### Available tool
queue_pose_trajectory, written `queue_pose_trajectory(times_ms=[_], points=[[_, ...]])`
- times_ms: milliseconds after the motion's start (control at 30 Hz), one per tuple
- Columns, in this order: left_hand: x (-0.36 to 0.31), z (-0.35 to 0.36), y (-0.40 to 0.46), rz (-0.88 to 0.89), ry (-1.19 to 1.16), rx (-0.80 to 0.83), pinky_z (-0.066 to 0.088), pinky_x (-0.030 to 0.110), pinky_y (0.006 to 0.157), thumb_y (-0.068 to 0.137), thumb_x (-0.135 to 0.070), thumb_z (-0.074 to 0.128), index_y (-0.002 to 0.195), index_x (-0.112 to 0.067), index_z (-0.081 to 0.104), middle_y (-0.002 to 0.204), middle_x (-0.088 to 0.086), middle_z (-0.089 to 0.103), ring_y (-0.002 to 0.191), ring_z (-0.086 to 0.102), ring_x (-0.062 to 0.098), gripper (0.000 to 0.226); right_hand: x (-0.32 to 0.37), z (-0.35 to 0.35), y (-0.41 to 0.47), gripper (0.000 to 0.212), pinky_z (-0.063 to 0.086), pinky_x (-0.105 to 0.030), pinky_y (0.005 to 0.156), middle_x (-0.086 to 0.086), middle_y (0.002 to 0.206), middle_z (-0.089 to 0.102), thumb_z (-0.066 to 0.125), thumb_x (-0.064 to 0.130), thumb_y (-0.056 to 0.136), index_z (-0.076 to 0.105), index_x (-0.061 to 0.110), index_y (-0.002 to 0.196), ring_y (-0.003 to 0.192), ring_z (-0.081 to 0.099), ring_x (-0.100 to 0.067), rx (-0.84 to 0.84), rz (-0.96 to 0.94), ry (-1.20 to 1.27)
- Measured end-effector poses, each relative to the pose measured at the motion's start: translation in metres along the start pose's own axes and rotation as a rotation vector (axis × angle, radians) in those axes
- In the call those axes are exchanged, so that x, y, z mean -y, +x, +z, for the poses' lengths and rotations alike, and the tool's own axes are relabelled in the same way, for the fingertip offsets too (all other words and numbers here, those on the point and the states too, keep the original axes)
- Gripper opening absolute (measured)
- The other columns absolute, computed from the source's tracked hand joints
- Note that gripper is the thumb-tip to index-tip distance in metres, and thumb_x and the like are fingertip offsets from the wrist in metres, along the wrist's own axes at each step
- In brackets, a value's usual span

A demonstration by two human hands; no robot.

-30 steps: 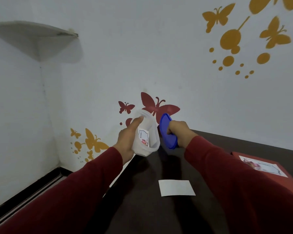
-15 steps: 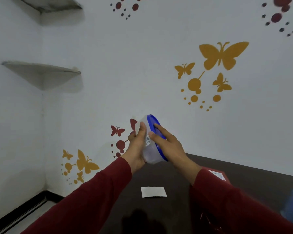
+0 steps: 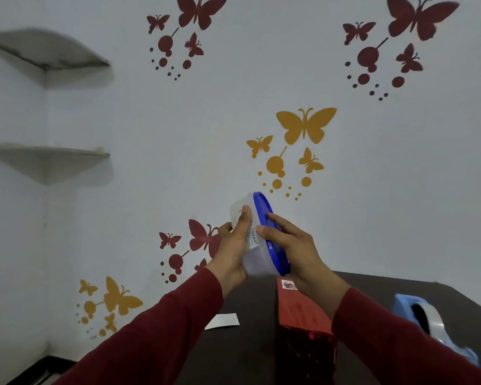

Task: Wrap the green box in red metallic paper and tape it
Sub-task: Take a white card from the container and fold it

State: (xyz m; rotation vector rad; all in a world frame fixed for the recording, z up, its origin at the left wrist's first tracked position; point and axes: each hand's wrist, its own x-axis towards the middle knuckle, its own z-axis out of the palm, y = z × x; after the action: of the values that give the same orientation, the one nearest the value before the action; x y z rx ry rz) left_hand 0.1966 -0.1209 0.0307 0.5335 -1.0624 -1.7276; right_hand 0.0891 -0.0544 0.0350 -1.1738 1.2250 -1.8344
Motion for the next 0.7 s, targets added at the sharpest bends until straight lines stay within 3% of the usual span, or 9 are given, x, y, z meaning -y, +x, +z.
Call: queue_pose_trajectory(times_ms=[67, 133, 300, 500, 567, 667, 700], points=[[0.003, 0.007, -0.003, -0.016, 0.002, 0.027, 0.06, 0.064, 0.081, 0.075, -0.063, 0.079, 0.136, -0.023, 0.052, 0.122, 0.014, 0.072, 0.101, 0.075, 0.039, 0.078, 0.006, -0.009, -0.007, 0.056, 0.061, -0.053, 0.094, 0.001, 0.127, 0.072, 0.094, 0.035, 0.061, 0.078, 0.038, 0.114, 0.11, 0.071, -0.028, 0.005, 0.031, 0.054], [0.005, 0.014, -0.007, -0.01, 0.007, 0.011, 0.059, 0.066, 0.083, 0.078, -0.061, 0.079, 0.134, -0.022, 0.052, 0.121, 0.014, 0.072, 0.1, 0.075, 0.039, 0.073, 0.01, -0.014, -0.014, 0.053, 0.061, -0.053, 0.093, 0.001, 0.126, 0.071, 0.093, 0.034, 0.064, 0.077, 0.039, 0.114, 0.11, 0.071, -0.028, 0.003, 0.042, 0.05], [0.009, 0.031, -0.017, 0.029, 0.094, -0.018, 0.061, 0.061, 0.082, 0.079, -0.061, 0.075, 0.137, -0.021, 0.044, 0.12, 0.011, 0.068, 0.098, 0.075, 0.036, 0.077, 0.011, -0.021, -0.025, 0.084, 0.06, -0.054, 0.095, 0.006, 0.133, 0.066, 0.098, 0.065, 0.027, 0.077, 0.052, 0.107, 0.115, 0.068, -0.03, -0.011, -0.002, 0.006], [0.017, 0.035, -0.021, 0.013, 0.139, -0.017, 0.064, 0.053, 0.075, 0.077, -0.065, 0.076, 0.137, -0.02, 0.044, 0.12, 0.011, 0.068, 0.094, 0.076, 0.032, 0.081, 0.008, -0.026, -0.031, 0.095, 0.056, -0.053, 0.102, 0.005, 0.138, 0.063, 0.09, 0.08, 0.025, 0.074, 0.05, 0.114, 0.12, 0.064, -0.028, -0.005, 0.023, -0.027], [0.019, 0.035, -0.021, -0.011, 0.124, 0.01, 0.064, 0.052, 0.074, 0.061, -0.067, 0.088, 0.134, -0.02, 0.049, 0.118, 0.013, 0.071, 0.09, 0.078, 0.031, 0.095, 0.008, -0.027, -0.034, 0.089, 0.056, -0.051, 0.103, 0.006, 0.136, 0.065, 0.087, 0.084, 0.034, 0.074, 0.05, 0.115, 0.119, 0.065, -0.026, -0.019, 0.034, -0.061], [0.024, 0.036, -0.02, -0.034, 0.147, 0.008, 0.063, 0.056, 0.079, 0.043, -0.064, 0.098, 0.134, -0.019, 0.054, 0.115, 0.014, 0.074, 0.093, 0.078, 0.034, 0.111, 0.012, -0.024, -0.039, 0.028, 0.056, -0.048, 0.104, 0.005, 0.135, 0.065, 0.071, 0.066, 0.082, 0.068, 0.056, 0.108, 0.117, 0.065, -0.023, -0.044, 0.039, -0.155], [0.025, 0.036, -0.02, -0.013, 0.165, -0.015, 0.064, 0.054, 0.079, 0.048, -0.062, 0.097, 0.133, -0.019, 0.055, 0.113, 0.013, 0.075, 0.093, 0.078, 0.033, 0.104, 0.01, -0.027, -0.037, 0.027, 0.055, -0.049, 0.104, 0.005, 0.139, 0.062, 0.066, 0.057, 0.092, 0.064, 0.057, 0.118, 0.119, 0.064, -0.022, -0.058, 0.041, -0.181]])
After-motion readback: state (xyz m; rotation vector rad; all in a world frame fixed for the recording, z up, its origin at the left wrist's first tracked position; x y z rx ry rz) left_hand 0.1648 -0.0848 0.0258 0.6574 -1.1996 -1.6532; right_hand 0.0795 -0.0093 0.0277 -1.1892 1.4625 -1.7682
